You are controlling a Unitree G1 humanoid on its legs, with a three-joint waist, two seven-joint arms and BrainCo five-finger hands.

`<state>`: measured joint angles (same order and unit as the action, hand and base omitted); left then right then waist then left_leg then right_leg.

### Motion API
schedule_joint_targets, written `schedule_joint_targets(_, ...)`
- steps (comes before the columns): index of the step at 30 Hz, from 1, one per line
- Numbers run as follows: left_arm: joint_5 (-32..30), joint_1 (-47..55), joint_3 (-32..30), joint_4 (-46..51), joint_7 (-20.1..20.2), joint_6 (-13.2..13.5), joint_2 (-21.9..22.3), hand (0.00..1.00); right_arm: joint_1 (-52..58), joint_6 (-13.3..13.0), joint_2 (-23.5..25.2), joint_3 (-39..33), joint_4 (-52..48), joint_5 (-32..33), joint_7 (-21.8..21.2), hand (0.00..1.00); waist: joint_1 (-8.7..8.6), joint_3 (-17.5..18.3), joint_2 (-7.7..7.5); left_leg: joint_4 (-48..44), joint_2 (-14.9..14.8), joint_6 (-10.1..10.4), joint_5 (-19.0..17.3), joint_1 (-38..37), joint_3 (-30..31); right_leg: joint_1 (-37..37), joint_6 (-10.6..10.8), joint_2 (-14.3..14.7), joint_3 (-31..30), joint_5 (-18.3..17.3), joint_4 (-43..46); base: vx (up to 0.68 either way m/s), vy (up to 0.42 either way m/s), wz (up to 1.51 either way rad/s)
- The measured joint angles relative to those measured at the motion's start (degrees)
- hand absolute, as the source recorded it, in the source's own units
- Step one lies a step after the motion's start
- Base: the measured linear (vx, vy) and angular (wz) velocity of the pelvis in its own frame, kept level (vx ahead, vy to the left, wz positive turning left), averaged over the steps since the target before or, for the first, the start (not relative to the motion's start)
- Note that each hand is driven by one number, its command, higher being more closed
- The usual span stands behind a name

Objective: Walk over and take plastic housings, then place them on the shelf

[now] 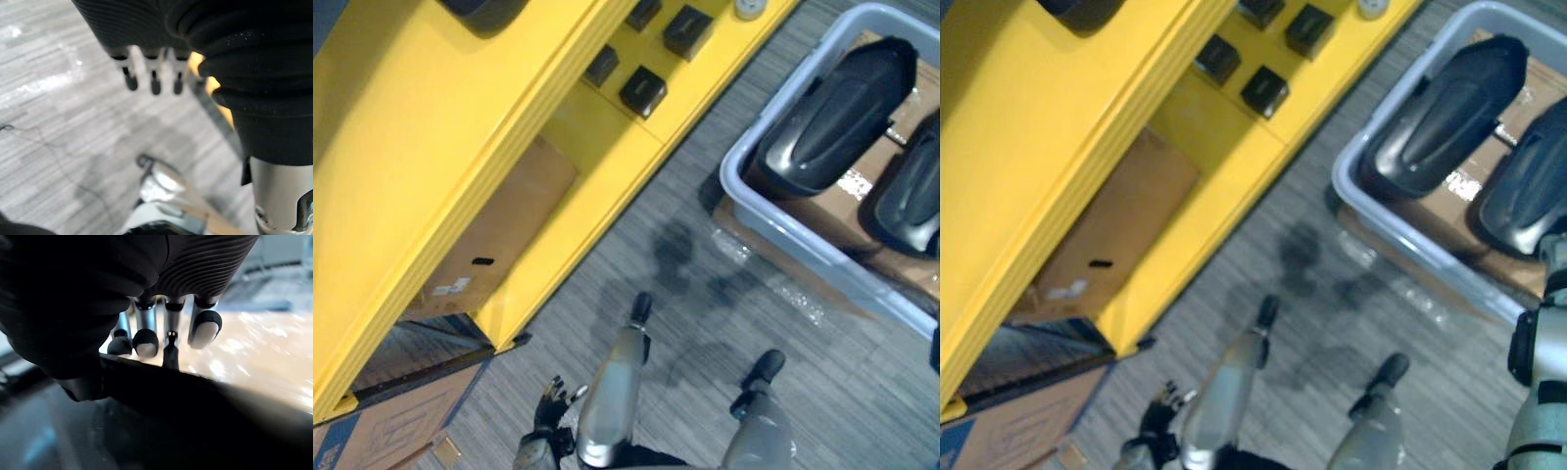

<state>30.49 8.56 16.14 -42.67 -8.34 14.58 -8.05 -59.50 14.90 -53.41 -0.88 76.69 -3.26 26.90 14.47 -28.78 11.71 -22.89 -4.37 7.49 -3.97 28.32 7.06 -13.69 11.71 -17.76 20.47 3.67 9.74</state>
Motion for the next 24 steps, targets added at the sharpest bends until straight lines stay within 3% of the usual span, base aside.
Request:
schedule_joint_targets(4,-10.02,0.10,-3.57,4.04,-5.12,0.52,-0.05,0.00,3.29,-6.17,0.17,1.77,-7.45,-1.03,4.57,1.00,-1.43,-0.95,-1.41,0.44,-0.60,0.07,-0.05,-1.44,-0.40,1.18,-0.05,0.49,-0.27,0.02,-0.44,0.00,-0.012,-0.04)
schedule_joint_targets(5,-11.52,-0.26,-4.46,4.29,-5.99,0.50,-0.10,0.00,4.04,-6.69,0.29,2.11,-8.87,-1.00,5.13,1.00,-1.60,-1.21,-1.80,0.50,-0.85,0.15,-0.14,-1.90,-0.54,1.56,-0.09,0.69,-0.35,0.00,-0.54,0.01,-0.039,-0.18)
schedule_joint_targets(7,-20.77,-1.70,-9.05,4.42,-11.81,-0.92,-1.23,0.00,7.61,-8.58,2.42,2.75,-13.84,-1.01,8.21,1.00,-2.70,-1.64,-4.54,1.58,-1.95,0.31,-0.23,-3.94,-1.56,2.39,-0.35,1.48,-1.13,-0.14,-0.87,0.02,-0.054,-0.25)
schedule_joint_targets(8,-22.42,-1.95,-9.88,4.40,-13.02,-1.33,-1.93,0.00,8.43,-8.91,3.32,2.77,-15.25,-0.99,8.74,1.00,-3.01,-1.75,-5.33,1.89,-2.27,0.33,-0.25,-4.66,-1.99,2.66,-0.41,1.72,-1.64,-0.14,-1.05,0.05,-0.062,-0.36)
schedule_joint_targets(10,-26.65,-2.83,-12.51,4.33,-16.57,-2.66,-5.28,0.00,12.36,-10.17,6.51,3.81,-20.56,-0.98,11.89,1.00,-4.39,-1.59,-8.29,3.74,-3.27,0.53,-0.15,-7.43,-3.76,3.64,-0.64,2.40,-3.23,-0.12,-1.67,0.07,-0.059,-0.37)
schedule_joint_targets(12,-28.96,-4.02,-14.44,4.45,-18.24,-2.66,-7.42,0.00,15.29,-10.32,8.00,3.89,-24.63,-1.08,13.77,1.00,-5.03,-1.38,-9.73,5.18,-4.01,0.89,0.06,-9.44,-4.97,4.24,-0.91,2.82,-3.73,0.04,-2.06,0.07,-0.057,-0.29)
schedule_joint_targets(17,-32.31,-6.55,-17.76,7.94,-17.82,-2.36,-10.26,0.00,21.54,-11.25,11.82,3.61,-36.43,-4.34,18.01,1.00,-7.70,-0.24,-12.03,9.60,-4.97,1.81,1.11,-14.92,-7.33,7.18,-1.37,3.73,-5.03,0.41,-4.26,0.05,-0.036,-0.23)
schedule_joint_targets(20,-33.25,-6.47,-16.84,12.35,-16.24,-2.21,-10.26,0.00,26.96,-12.37,15.02,3.16,-45.52,-7.23,19.14,1.00,-9.14,4.10,-13.64,13.60,-5.24,2.22,2.38,-17.24,-8.18,7.97,-1.45,4.16,-5.08,0.63,-6.13,0.07,-0.036,-0.07)
schedule_joint_targets(22,-31.12,-6.39,-15.59,17.69,-13.96,-2.26,-10.14,0.00,30.65,-12.49,17.41,1.93,-51.33,-9.82,19.39,1.00,-9.07,6.94,-14.18,15.35,-5.52,2.34,2.68,-18.92,-8.92,9.19,-1.40,4.47,-5.16,0.70,-7.29,0.12,-0.036,-0.08)
schedule_joint_targets(24,-25.13,-6.23,-14.52,24.70,-10.08,-2.44,-8.77,0.00,34.66,-13.27,20.74,0.96,-57.46,-12.61,19.52,1.00,-9.20,10.56,-14.34,16.73,-5.49,2.39,2.72,-20.49,-9.26,10.75,-1.26,4.57,-4.91,0.78,-8.60,0.12,-0.025,0.00)
